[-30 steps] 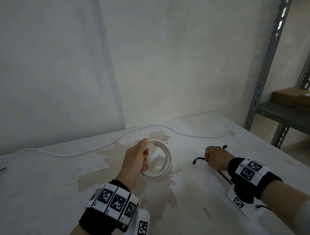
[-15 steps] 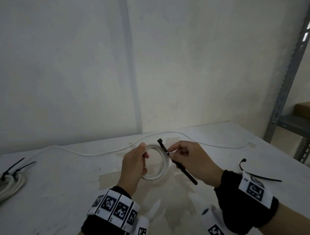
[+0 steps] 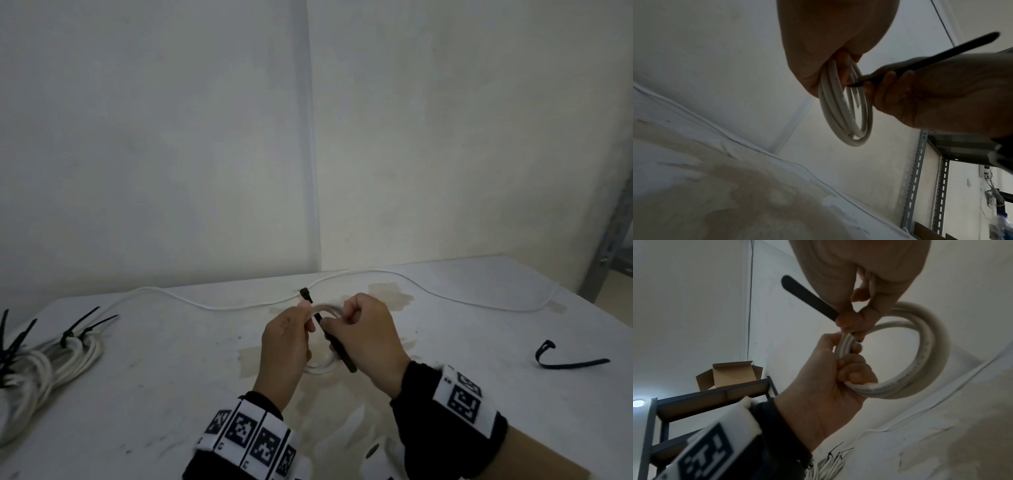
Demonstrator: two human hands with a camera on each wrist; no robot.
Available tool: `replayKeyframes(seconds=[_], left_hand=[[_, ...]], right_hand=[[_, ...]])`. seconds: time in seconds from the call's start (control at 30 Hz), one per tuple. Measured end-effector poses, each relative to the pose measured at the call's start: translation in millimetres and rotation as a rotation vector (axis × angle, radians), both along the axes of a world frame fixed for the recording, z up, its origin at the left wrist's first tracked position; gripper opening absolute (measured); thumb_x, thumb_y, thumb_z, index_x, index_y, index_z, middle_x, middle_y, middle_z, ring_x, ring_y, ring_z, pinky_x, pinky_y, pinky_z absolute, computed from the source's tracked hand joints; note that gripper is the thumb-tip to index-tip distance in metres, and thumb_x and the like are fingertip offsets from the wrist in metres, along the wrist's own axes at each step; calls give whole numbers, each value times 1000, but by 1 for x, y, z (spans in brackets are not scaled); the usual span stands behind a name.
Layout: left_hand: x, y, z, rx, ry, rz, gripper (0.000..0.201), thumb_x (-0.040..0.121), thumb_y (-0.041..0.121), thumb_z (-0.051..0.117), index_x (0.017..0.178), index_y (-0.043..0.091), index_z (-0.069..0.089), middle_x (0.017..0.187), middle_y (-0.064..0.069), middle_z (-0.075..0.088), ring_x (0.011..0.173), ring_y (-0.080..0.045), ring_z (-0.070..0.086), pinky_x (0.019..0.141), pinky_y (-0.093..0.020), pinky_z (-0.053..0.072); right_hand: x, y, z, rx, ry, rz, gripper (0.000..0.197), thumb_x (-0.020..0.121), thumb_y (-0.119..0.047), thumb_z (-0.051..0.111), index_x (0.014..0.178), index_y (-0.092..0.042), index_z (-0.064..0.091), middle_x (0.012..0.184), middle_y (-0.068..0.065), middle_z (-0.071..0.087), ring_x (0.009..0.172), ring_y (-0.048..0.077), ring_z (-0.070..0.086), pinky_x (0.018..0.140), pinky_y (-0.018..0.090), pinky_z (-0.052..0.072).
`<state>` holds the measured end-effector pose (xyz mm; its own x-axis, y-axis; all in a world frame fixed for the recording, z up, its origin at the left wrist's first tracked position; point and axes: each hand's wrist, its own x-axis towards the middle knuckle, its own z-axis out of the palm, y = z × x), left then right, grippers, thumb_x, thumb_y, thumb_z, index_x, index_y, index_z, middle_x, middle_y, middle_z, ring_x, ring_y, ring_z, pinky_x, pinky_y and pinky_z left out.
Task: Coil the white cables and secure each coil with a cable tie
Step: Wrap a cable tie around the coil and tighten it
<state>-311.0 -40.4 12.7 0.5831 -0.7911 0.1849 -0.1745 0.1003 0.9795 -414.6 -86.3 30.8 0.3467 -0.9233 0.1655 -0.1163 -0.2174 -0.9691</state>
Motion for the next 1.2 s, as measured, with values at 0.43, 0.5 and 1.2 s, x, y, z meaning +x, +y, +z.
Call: replayKeyframes(seconds=[0.43,0.5,1.2], left_hand=[[13,6,12,-78,148,-30,40,96,27,44,58,15,45,47,5,30,42,-10,28,44,-23,31],[18,7,13,-87,165,-38,38,96,29,43,60,17,46,46,8,29,44,-10,27,46,-25,30],[5,10,14,-85,222,-166,39,96,38,39,79,10,61,45,9,28,40,-7,26,41,-20,29]], right_hand=[[-9,15,9,92,-137,401,28,90,8,43,85,-8,67,73,9,58,52,7,59,58,19,54],[-12,18,9,-1,-97,469,35,89,9,44,84,-16,68,79,4,57,61,6,60,67,18,53],[-2,12,20,-68,-31,276,22,87,-14,60,67,-6,61,62,5,59,46,6,48,47,13,38]])
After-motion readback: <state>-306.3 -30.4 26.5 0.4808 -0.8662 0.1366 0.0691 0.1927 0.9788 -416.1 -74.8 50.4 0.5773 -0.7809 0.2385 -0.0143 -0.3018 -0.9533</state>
